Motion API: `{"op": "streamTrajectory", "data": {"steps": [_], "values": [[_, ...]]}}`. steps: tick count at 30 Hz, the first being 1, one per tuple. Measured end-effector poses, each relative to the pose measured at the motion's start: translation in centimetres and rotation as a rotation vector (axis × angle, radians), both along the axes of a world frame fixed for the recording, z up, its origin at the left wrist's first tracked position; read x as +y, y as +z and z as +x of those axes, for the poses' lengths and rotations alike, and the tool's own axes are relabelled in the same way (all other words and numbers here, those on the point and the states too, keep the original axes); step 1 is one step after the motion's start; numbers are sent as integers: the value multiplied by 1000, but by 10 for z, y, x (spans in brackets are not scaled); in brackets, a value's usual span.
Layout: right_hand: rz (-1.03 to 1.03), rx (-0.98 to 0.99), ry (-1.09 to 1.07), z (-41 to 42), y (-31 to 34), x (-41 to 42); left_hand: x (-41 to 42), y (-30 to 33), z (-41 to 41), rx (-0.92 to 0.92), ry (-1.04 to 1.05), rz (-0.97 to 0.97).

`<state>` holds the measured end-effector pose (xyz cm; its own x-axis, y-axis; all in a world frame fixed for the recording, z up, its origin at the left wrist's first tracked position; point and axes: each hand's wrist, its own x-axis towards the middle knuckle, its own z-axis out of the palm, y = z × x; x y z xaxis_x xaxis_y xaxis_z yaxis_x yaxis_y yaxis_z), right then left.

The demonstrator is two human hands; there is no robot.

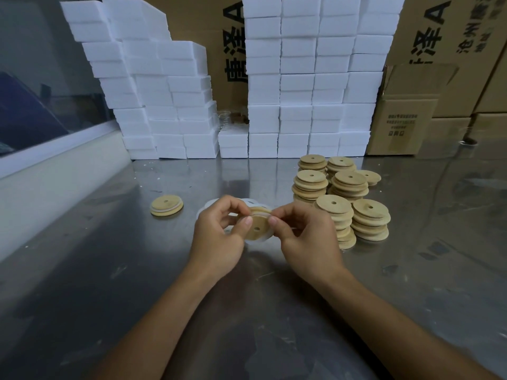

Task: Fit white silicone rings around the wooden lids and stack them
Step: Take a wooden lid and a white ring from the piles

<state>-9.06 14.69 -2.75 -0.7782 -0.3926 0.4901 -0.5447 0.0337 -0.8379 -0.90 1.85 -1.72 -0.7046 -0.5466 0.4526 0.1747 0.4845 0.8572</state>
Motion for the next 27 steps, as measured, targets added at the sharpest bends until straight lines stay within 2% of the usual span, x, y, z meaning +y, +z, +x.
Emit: {"op": "streamTrajectory", "data": {"steps": [4,9,13,19,22,27], "values": [[-5,-119,50,-3,6,4,-1,2,-1,11,-15,86],[17,-116,76,-4,8,6,0,2,1,12,-19,178],[-13,-56,74,1,5,2,0,4,2,3,-47,373],[-77,-140,90,3,5,0,1,8,1,30,-103,616],[-65,-107,66,1,3,0,1,8,1,-1,-113,569],[-7,15,16,-1,3,3,3,6,3,26,-41,165]]}}
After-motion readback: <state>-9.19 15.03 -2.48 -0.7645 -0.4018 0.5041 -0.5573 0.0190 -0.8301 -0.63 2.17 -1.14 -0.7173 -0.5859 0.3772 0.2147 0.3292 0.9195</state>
